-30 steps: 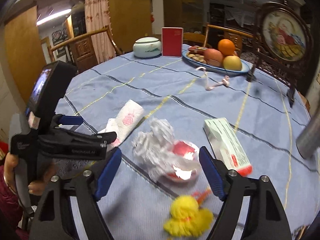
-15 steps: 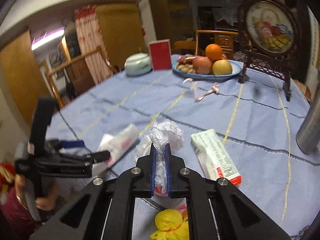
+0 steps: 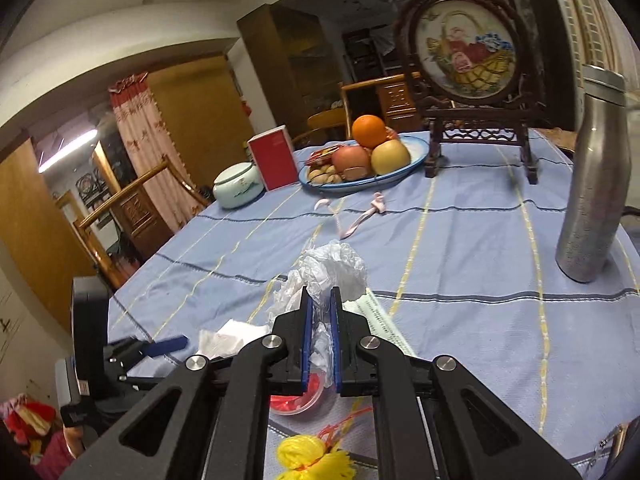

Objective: Collect trash
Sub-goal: 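Grasp the white flowered tissue with the left tool while the right tool grasps the crumpled plastic bag, then carry tissue and plastic bag to the red wastebasket and open both tools over it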

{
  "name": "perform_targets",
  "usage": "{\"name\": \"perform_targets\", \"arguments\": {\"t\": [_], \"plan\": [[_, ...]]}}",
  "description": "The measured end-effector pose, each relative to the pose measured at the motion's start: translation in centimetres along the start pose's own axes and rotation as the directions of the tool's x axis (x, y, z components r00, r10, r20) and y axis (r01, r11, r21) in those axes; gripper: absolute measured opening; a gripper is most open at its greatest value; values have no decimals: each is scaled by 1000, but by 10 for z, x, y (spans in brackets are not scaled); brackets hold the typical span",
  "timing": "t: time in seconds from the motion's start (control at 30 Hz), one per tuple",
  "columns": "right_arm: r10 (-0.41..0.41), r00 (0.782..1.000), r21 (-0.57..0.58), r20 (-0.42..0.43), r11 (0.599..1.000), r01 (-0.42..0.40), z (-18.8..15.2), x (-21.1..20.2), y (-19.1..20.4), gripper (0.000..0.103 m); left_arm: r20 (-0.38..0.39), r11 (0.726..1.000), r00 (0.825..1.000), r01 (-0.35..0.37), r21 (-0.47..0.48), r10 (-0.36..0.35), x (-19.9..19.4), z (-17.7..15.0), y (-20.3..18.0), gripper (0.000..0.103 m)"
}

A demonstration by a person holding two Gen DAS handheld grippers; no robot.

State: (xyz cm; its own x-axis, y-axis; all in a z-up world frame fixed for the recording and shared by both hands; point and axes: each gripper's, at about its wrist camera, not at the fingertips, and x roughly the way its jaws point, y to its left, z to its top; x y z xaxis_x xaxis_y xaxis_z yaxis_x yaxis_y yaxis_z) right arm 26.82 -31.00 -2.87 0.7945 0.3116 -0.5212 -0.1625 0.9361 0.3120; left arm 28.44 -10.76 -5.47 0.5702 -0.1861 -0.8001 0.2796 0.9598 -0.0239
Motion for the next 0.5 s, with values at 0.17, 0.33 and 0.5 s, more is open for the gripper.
{"name": "perform_targets", "arguments": {"t": [0.17,0.33,0.5], "plan": [[0,1000,11,-16,1000,0,-1,3,-3,9,37,995,997,73,-62,-70,-18,-2,8,30],[11,1000,14,-29,1000,-11,-2,6,-2,9,117,994,992,53,-94,-42,-51,-6,21,29],[34,999,0,-41,999,-34,-4,8,2,9,165,988,986,28,-150,-2,-80,-14,40,29]]}}
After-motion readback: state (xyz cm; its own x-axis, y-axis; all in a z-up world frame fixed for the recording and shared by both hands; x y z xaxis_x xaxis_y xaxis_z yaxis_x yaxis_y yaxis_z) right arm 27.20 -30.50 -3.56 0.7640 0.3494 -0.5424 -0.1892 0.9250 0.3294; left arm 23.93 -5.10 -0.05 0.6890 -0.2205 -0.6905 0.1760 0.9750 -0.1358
